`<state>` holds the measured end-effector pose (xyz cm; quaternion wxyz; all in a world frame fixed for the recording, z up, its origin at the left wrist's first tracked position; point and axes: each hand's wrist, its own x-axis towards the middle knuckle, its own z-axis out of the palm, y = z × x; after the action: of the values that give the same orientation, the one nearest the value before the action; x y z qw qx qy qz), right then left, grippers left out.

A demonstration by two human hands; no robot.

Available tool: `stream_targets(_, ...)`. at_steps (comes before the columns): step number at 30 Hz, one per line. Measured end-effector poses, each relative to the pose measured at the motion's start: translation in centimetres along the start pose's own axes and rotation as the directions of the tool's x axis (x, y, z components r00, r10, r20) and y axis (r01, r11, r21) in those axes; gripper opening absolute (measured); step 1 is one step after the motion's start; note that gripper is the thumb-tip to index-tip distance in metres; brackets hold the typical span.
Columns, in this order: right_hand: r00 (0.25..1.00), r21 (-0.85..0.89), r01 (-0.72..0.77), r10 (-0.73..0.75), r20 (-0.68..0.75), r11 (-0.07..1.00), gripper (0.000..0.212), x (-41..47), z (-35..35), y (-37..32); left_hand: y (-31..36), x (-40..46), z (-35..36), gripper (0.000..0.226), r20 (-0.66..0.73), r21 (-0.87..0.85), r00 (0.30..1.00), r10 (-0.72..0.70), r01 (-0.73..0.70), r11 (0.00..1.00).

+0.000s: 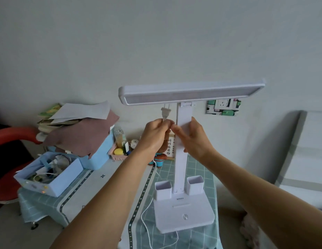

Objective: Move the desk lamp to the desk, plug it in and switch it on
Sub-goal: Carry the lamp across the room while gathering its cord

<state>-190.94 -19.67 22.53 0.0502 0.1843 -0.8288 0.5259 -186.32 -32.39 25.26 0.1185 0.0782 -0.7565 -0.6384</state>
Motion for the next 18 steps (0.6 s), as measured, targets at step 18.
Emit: stream_targets(18,0.997,0.000,-0.038,0.038,0.066,0.999,0.079,11.4,-1.2,6.3,-1.1,13.5,3.0,0.028,-0.102,0.348,0.881,0.462,-0.404,0.846)
